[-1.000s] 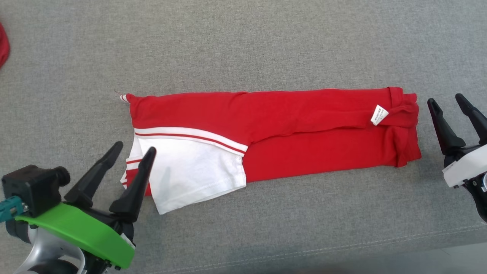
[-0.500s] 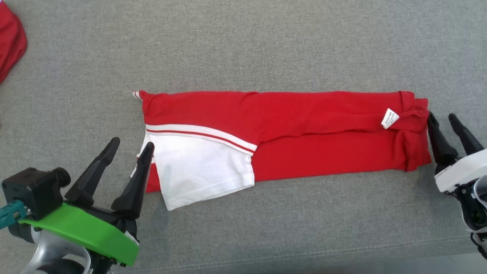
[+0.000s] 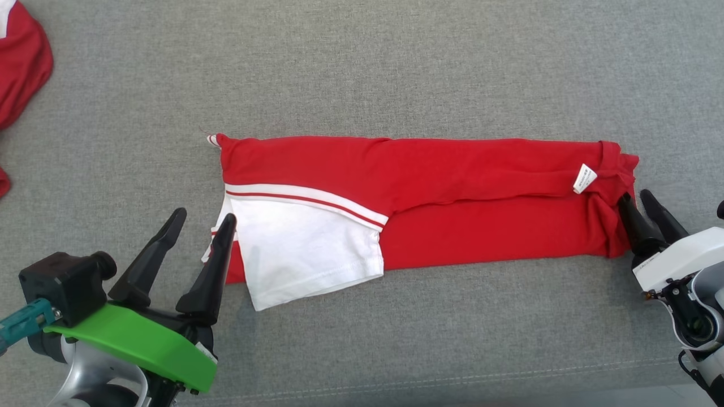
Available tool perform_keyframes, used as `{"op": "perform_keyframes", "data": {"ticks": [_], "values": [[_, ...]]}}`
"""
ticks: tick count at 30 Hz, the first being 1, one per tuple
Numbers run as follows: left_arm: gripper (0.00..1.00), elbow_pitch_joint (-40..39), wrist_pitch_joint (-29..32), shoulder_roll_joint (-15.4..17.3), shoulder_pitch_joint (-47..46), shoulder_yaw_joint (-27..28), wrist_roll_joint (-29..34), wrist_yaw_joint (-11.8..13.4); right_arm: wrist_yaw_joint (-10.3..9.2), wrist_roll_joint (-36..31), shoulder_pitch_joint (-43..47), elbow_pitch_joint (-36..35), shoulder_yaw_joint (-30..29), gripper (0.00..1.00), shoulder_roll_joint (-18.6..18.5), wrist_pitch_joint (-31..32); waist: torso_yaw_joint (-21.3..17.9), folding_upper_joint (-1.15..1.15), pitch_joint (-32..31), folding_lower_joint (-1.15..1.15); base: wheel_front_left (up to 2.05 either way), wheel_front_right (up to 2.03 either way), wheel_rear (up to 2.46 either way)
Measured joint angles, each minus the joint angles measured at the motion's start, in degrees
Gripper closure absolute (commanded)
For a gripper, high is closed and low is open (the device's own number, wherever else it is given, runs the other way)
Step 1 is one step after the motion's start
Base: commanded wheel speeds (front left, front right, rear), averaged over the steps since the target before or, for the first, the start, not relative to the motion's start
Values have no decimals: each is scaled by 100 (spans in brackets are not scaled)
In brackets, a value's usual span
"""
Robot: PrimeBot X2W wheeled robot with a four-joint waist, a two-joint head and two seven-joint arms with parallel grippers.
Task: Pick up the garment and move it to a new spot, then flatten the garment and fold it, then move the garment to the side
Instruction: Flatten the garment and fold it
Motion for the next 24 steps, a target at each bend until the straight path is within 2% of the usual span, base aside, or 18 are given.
{"op": "perform_keyframes", "data": {"ticks": [7, 9, 10, 12, 13, 14, 16, 18, 24], "values": [[0, 99, -52, -36, 1, -34, 7, 0, 113, 278, 12, 42, 91, 0, 10, 352, 56, 0, -111, 0, 0, 0, 0], [0, 116, -54, -46, 1, -43, 7, 0, 149, 333, 11, 64, 113, 9, 0, 433, 69, 0, -138, 0, 0, 0, 0], [0, 124, -67, -53, 1, -55, 7, 0, 151, 348, 10, 64, 130, 54, -4, 478, 75, 0, -152, 0, 0, 0, 0], [0, 122, -70, -60, 2, -65, 7, 0, 160, 444, 8, 59, 152, 64, -3, 586, 84, 0, -171, 0, 0, 0, 0], [0, 124, -73, -65, 3, -73, 7, 0, 179, 502, 8, 59, 162, 64, -2, 634, 86, 0, -176, 0, 0, 0, 0], [0, 125, -93, -73, 3, -81, 7, 0, 200, 542, 8, 60, 170, 69, -2, 672, 88, 0, -181, 0, 0, 0, 0], [0, 126, -102, -98, 3, -107, 7, 0, 201, 587, 8, 68, 204, 88, 1, 789, 91, 0, -187, 0, 0, 0, 0], [0, 134, -103, -137, 4, -136, 7, 0, 210, 619, 6, 70, 226, 100, 7, 871, 95, 0, -191, 0, 0, 0, 0], [0, 152, -122, -166, 4, -182, 7, 0, 252, 678, -69, 110, 237, 100, -14, 1049, 123, 0, -180, 0, 0, 0, 0]]}}
